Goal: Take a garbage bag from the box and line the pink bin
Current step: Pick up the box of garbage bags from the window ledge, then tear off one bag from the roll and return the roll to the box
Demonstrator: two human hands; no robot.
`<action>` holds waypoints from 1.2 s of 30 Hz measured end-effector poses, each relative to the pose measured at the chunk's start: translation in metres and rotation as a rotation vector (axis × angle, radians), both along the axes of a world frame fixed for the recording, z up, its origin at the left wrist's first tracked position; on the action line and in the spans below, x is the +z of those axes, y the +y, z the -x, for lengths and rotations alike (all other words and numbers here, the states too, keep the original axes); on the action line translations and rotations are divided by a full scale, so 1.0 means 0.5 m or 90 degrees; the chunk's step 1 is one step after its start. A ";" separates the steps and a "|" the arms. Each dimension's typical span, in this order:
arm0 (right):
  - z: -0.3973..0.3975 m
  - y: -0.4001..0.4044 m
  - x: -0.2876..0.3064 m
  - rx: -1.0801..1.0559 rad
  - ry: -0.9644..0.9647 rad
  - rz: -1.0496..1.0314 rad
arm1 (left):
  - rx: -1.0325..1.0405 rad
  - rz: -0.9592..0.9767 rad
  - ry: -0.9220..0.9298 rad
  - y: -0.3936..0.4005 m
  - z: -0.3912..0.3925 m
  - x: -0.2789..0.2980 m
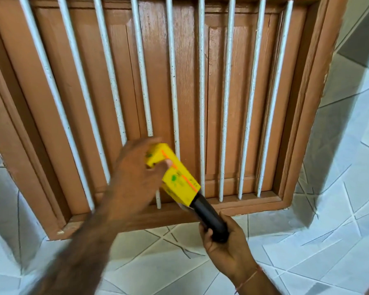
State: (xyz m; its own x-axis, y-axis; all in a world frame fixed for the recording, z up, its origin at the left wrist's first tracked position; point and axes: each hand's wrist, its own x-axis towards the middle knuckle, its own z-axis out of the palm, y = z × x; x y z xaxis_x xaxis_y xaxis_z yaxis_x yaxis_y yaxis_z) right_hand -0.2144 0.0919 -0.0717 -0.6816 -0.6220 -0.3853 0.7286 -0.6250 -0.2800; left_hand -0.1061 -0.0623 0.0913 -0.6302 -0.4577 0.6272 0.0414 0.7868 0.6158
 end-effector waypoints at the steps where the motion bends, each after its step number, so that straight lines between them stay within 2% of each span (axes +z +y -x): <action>1: 0.010 0.015 -0.001 -0.026 0.011 -0.028 | 0.004 -0.076 0.017 -0.031 -0.015 -0.022; 5: 0.054 0.082 -0.006 -0.109 0.103 -0.158 | 0.051 -0.453 0.045 -0.120 -0.059 -0.187; 7: 0.069 0.102 -0.005 -0.118 0.150 -0.202 | 0.094 -0.576 -0.004 -0.140 -0.057 -0.280; 8: 0.073 0.106 -0.002 -0.115 0.173 -0.218 | 0.108 -0.598 -0.024 -0.144 -0.050 -0.319; 11: 0.069 0.095 0.007 -0.080 0.243 -0.264 | 0.175 -0.532 -0.033 -0.137 -0.024 -0.382; 14: 0.054 0.067 0.008 -0.029 0.289 -0.299 | 0.234 -0.351 -0.059 -0.128 -0.008 -0.388; 16: 0.045 0.057 0.005 -0.011 0.295 -0.297 | 0.256 -0.225 -0.111 -0.130 -0.007 -0.392; 19: 0.038 0.048 0.001 0.007 0.321 -0.277 | 0.361 -0.073 -0.188 -0.120 -0.014 -0.397; 22: 0.035 0.044 0.001 0.012 0.376 -0.278 | 0.377 0.046 -0.220 -0.088 -0.020 -0.388; 24: 0.032 0.040 0.003 0.009 0.395 -0.277 | 0.374 0.079 -0.246 -0.073 -0.022 -0.380; 27: 0.024 0.032 0.006 0.006 0.394 -0.264 | 0.307 0.081 -0.185 -0.031 -0.028 -0.362; 29: 0.018 0.029 0.008 0.021 0.411 -0.276 | 0.149 -0.005 -0.116 0.011 -0.028 -0.334; 31: 0.015 0.026 0.014 0.055 0.450 -0.295 | -0.013 -0.114 -0.165 0.032 -0.024 -0.297; 33: 0.014 0.023 0.022 0.099 0.494 -0.311 | -0.125 -0.185 -0.265 0.028 -0.018 -0.271; 35: 0.013 0.020 0.032 0.134 0.533 -0.335 | -0.200 -0.247 -0.330 0.022 -0.017 -0.259; 36: 0.013 0.019 0.034 0.141 0.548 -0.344 | -0.203 -0.269 -0.326 0.021 -0.018 -0.258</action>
State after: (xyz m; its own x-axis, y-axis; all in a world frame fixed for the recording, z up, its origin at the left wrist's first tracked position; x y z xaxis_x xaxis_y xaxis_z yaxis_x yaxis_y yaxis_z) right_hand -0.2209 0.1013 -0.0545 -0.7499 -0.6557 -0.0874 0.2331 -0.1383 -0.9626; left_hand -0.0968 -0.0516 -0.0377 -0.9396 -0.3412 0.0288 -0.1463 0.4761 0.8672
